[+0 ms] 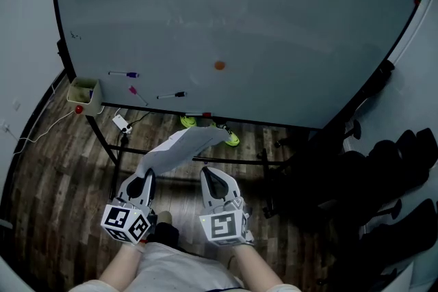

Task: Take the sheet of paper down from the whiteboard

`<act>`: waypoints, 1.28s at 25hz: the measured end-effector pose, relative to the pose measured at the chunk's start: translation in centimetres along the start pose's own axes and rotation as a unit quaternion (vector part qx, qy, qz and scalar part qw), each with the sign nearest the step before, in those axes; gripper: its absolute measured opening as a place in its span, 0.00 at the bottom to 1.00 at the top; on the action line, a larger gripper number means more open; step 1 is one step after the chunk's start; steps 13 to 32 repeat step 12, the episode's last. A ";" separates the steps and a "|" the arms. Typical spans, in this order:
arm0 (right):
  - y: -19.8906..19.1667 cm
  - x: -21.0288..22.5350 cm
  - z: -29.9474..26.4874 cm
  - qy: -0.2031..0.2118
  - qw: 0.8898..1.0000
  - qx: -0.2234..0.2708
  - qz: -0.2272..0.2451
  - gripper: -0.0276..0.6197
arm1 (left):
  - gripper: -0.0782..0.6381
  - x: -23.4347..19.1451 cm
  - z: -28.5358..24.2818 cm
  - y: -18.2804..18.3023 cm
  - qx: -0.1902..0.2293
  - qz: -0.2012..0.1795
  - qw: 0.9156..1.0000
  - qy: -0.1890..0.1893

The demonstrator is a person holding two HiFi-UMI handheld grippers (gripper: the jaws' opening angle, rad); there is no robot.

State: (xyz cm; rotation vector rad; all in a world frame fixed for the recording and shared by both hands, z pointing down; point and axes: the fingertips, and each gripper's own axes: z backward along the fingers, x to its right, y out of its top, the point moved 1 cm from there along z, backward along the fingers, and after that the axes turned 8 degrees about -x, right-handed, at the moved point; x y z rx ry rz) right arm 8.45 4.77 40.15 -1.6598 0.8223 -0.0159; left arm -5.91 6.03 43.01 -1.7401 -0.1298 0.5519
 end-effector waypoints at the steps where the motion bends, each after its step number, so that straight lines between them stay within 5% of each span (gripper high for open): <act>1: 0.0 -0.1 0.2 0.000 1.000 0.002 -0.004 0.07 | 0.13 0.1 0.2 0.0 -0.001 -0.002 1.000 0.000; 32: 0.6 -0.9 0.0 0.006 0.999 0.012 -0.037 0.07 | 0.13 0.3 -0.1 1.5 0.000 -0.019 1.000 -0.014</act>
